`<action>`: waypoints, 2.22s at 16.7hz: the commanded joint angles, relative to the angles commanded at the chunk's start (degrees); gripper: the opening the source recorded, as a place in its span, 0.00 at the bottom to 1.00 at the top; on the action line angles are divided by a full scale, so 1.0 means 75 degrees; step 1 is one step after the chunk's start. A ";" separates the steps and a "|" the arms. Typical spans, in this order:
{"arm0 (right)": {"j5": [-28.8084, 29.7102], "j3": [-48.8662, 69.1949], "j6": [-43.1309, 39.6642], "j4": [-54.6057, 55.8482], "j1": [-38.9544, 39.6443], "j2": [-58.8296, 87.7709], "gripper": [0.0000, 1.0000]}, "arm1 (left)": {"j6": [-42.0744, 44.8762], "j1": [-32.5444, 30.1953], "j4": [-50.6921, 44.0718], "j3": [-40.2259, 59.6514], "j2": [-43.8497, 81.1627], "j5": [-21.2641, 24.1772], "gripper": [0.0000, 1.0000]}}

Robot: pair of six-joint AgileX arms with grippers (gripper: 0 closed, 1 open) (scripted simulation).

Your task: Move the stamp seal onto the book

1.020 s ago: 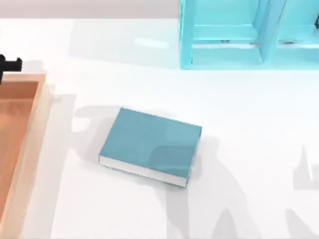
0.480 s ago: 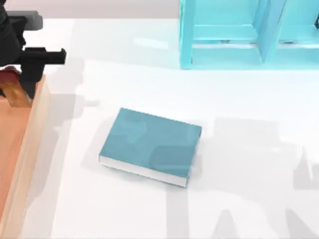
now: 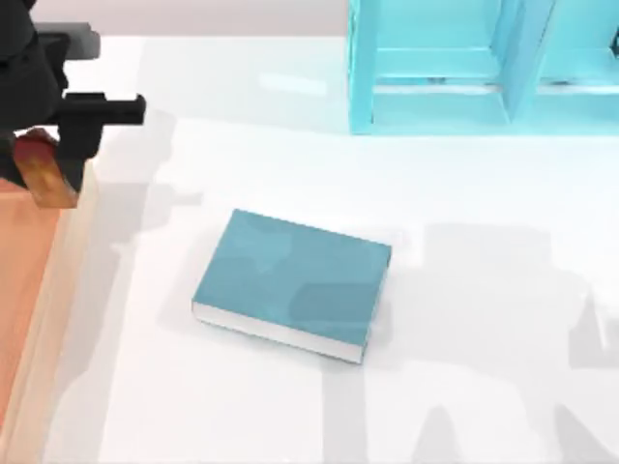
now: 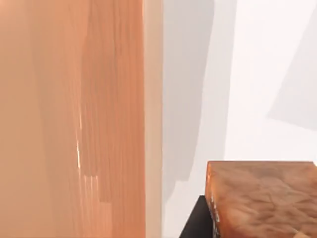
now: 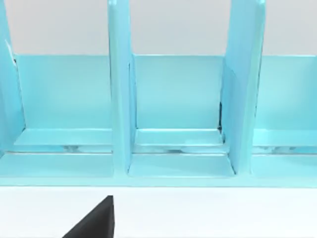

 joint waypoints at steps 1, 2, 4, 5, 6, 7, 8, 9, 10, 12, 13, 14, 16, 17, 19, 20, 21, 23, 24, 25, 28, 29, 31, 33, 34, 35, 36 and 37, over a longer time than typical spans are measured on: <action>0.0000 0.0000 0.0000 0.0000 0.0000 0.0000 1.00 | -0.0215 -0.0205 0.0107 0.0108 0.0135 -0.0003 0.00; 0.0000 0.0000 0.0000 0.0000 0.0000 0.0000 1.00 | -0.0482 -0.0463 0.0236 0.0236 0.0302 -0.0014 0.00; 0.0000 0.0000 0.0000 0.0000 0.0000 0.0000 1.00 | -0.1136 -0.1101 0.0531 0.0512 0.0730 -0.0062 0.00; 0.0000 0.0000 0.0000 0.0000 0.0000 0.0000 1.00 | -0.1495 -0.1453 0.0681 0.0650 0.0985 -0.0088 0.00; 0.0000 0.0000 0.0000 0.0000 0.0000 0.0000 1.00 | -0.1856 -0.1813 0.0824 0.0780 0.1259 -0.0106 0.00; 0.0000 0.0000 0.0000 0.0000 0.0000 0.0000 1.00 | -0.2207 -0.2172 0.0954 0.0898 0.1543 -0.0112 0.00; 0.0000 0.0000 0.0000 0.0000 0.0000 0.0000 1.00 | -0.2538 -0.2521 0.1066 0.0996 0.1822 -0.0106 0.00; 0.0000 0.0000 0.0000 0.0000 0.0000 0.0000 1.00 | -0.2837 -0.2845 0.1157 0.1070 0.2082 -0.0089 0.00; 0.0000 0.0000 0.0000 0.0000 0.0000 0.0000 1.00 | -0.3089 -0.3120 0.1225 0.1120 0.2305 -0.0062 0.00; 0.0000 0.0000 0.0000 0.0000 0.0000 0.0000 1.00 | -0.3403 -0.3456 0.1301 0.1166 0.2588 -0.0003 0.00; 0.0000 0.0000 0.0000 0.0000 0.0000 0.0000 1.00 | -0.3449 -0.3504 0.1312 0.1170 0.2629 0.0010 0.00; 0.0000 0.0000 0.0000 0.0000 0.0000 0.0000 1.00 | -0.3449 -0.3504 0.1312 0.1170 0.2629 0.0010 0.00; 0.0000 0.0000 0.0000 0.0000 0.0000 0.0000 1.00 | -0.3432 -0.3479 0.1300 0.1144 0.2614 0.0010 0.00; 0.0000 0.0000 0.0000 0.0000 0.0000 0.0000 1.00 | -0.3434 -0.3482 0.1284 0.1162 0.2614 0.0010 0.00; 0.0000 0.0000 0.0000 0.0000 0.0000 0.0000 1.00 | -0.3447 -0.3500 0.1199 0.1264 0.2615 0.0010 0.00; 0.0000 0.0000 0.0000 0.0000 0.0000 0.0000 1.00 | -0.3450 -0.3505 0.1171 0.1297 0.2615 0.0010 0.00; 0.0000 0.0000 0.0000 0.0000 0.0000 0.0000 1.00 | -0.3450 -0.3506 0.1169 0.1299 0.2615 0.0010 0.00; 0.0000 0.0000 0.0000 0.0000 0.0000 0.0000 1.00 | -0.3450 -0.3506 0.1169 0.1299 0.2615 0.0010 0.00; 0.0000 0.0000 0.0000 0.0000 0.0000 0.0000 1.00 | -0.3450 -0.3506 0.1169 0.1299 0.2615 0.0010 0.08; 0.0000 0.0000 0.0000 0.0000 0.0000 0.0000 1.00 | -0.3450 -0.3506 0.1169 0.1299 0.2615 0.0010 0.15; 0.0000 0.0000 0.0000 0.0000 0.0000 0.0000 1.00 | -0.3450 -0.3506 0.1169 0.1299 0.2615 0.0010 0.38; 0.0000 0.0000 0.0000 0.0000 0.0000 0.0000 1.00 | -0.3450 -0.3506 0.1169 0.1299 0.2615 0.0010 0.45; 0.0000 0.0000 0.0000 0.0000 0.0000 0.0000 1.00 | -0.3450 -0.3506 0.1169 0.1299 0.2615 0.0010 0.60; 0.0000 0.0000 0.0000 0.0000 0.0000 0.0000 1.00 | -0.3450 -0.3506 0.1169 0.1299 0.2615 0.0010 0.75; 0.0000 0.0000 0.0000 0.0000 0.0000 0.0000 1.00 | -0.3450 -0.3506 0.1169 0.1299 0.2615 0.0010 0.83; 0.0000 0.0000 0.0000 0.0000 0.0000 0.0000 1.00 | -0.3450 -0.3506 0.1169 0.1299 0.2615 0.0010 0.90; 0.0000 0.0000 0.0000 0.0000 0.0000 0.0000 1.00 | -0.3450 -0.3506 0.1169 0.1299 0.2615 0.0010 0.98; 0.0000 0.0000 0.0000 0.0000 0.0000 0.0000 1.00 | -0.3450 -0.3506 0.1169 0.1299 0.2615 0.0010 1.00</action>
